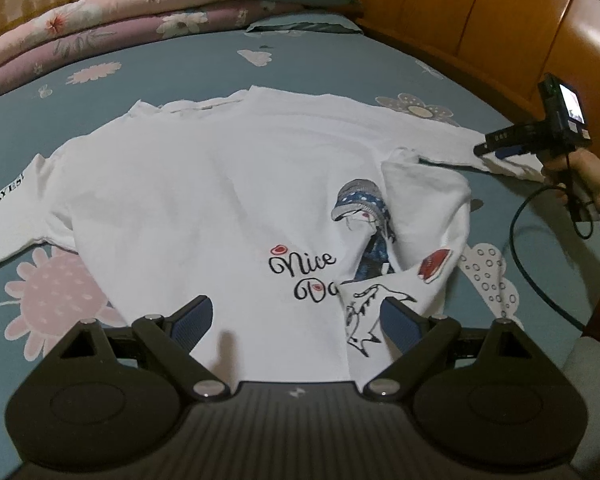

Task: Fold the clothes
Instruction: 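Open the right gripper and lift it back over the shirt body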

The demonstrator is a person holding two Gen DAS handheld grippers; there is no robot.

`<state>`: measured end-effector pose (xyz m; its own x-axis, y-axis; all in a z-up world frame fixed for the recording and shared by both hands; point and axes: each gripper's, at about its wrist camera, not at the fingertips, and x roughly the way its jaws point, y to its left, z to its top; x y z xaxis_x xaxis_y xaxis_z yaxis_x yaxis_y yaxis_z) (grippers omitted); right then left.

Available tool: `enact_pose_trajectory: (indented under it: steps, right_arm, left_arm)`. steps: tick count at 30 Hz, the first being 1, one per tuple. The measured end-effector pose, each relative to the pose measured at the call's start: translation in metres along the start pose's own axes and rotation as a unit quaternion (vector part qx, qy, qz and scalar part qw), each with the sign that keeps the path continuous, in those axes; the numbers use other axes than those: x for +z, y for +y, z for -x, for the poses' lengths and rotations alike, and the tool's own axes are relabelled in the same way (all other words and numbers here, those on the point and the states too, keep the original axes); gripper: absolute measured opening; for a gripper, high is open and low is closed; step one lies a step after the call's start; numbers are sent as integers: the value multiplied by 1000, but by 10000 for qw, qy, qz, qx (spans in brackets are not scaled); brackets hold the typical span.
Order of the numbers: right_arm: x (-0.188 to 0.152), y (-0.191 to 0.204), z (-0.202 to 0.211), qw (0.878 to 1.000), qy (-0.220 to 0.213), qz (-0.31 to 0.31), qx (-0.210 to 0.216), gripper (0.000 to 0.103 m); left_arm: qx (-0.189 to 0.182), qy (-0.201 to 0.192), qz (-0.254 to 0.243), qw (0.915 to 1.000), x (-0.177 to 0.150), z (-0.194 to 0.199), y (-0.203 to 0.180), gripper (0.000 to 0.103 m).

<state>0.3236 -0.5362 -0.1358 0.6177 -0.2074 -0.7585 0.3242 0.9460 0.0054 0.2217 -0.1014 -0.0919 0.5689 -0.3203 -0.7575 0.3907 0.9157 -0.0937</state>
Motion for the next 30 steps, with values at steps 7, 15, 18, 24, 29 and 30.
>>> enact_pose_trajectory:
  steps: [7,15,18,24,29,30]
  right_arm:
    - [19,-36,-12,9984,36,-503,-253,67]
    - [2,-3,39,9981,-16,-308,530,70]
    - [-11,21,75,9951,-49,-27,983,71]
    - [-42,72,137,9791,-65,405,1992,79]
    - [-75,113,164,9627,179,586,2636,79]
    - [-81,123,171,9612,130,689,2668,79]
  left_arm:
    - [37,50,16,10000,-4,-12,8,91]
    - [118,-38,-300,9995,-17,9,3,91]
    - [109,-91,-421,9990,-26,24,1,91]
    - [73,-120,-497,9987,-48,48,-1,91]
    - [127,-121,-562,9983,-62,62,-3,91]
    - [134,-129,-560,9983,-65,65,-3,91]
